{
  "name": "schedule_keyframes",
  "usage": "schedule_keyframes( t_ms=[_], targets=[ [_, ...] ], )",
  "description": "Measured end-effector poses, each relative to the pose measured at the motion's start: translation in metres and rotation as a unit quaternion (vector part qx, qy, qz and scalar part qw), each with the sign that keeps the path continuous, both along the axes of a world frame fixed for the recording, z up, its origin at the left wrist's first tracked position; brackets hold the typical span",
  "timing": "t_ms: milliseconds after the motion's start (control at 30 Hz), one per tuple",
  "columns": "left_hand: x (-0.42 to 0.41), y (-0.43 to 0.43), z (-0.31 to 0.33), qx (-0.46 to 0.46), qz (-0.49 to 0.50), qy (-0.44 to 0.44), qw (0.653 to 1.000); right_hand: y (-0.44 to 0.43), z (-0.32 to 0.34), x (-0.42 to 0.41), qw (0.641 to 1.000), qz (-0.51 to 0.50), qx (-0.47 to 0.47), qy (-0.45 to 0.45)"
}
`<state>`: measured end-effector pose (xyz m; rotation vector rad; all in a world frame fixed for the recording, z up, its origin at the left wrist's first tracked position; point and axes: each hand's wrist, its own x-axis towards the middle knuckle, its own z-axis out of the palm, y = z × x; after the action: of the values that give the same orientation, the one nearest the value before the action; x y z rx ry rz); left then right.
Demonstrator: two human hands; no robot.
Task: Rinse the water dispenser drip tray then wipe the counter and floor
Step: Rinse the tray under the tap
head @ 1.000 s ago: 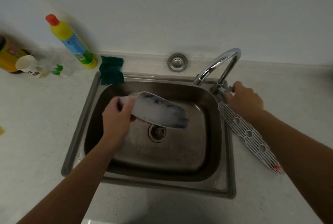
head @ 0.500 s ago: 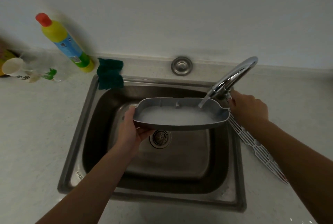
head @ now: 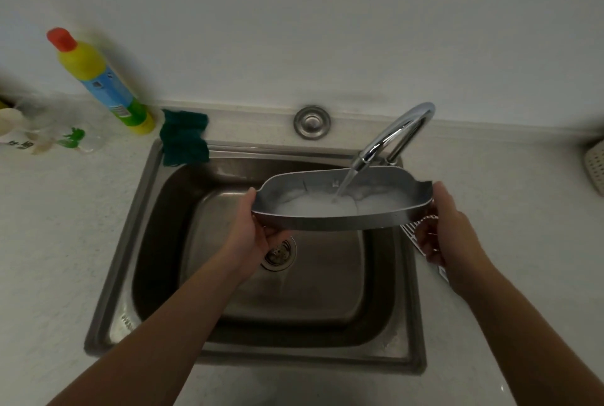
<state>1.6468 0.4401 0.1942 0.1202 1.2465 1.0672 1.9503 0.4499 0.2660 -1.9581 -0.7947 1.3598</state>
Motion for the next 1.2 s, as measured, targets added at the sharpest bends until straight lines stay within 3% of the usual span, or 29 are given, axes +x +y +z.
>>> schedule_keyframes(
  t_ms=[200,367,667,800,1000,1200],
  targets=[
    [0.009,-0.006,-0.001,-0.018,-0.026,0.012,0.999,-0.025,0.010,0.012,0.999,0.016,0.040,-0.021],
    [0.000,-0.008,0.007,-0.012,0.017,0.057,0.998,-0.030,-0.003,0.008,0.999,0.044,0.008,-0.031],
    [-0.029,-0.020,0.047,0.068,0.024,0.199,0.977,-0.007,-0.033,-0.024,0.989,0.029,-0.099,0.106],
    [-0.040,-0.025,0.051,0.096,0.021,0.218,0.971,0.007,-0.031,-0.041,0.983,0.020,-0.121,0.134],
    [-0.036,-0.023,0.033,0.039,0.038,0.146,0.988,0.015,-0.021,-0.047,0.997,-0.016,-0.037,0.065],
    [-0.009,-0.009,0.003,-0.043,0.042,0.086,0.994,0.002,0.004,-0.036,0.995,0.032,0.085,-0.035]
  ],
)
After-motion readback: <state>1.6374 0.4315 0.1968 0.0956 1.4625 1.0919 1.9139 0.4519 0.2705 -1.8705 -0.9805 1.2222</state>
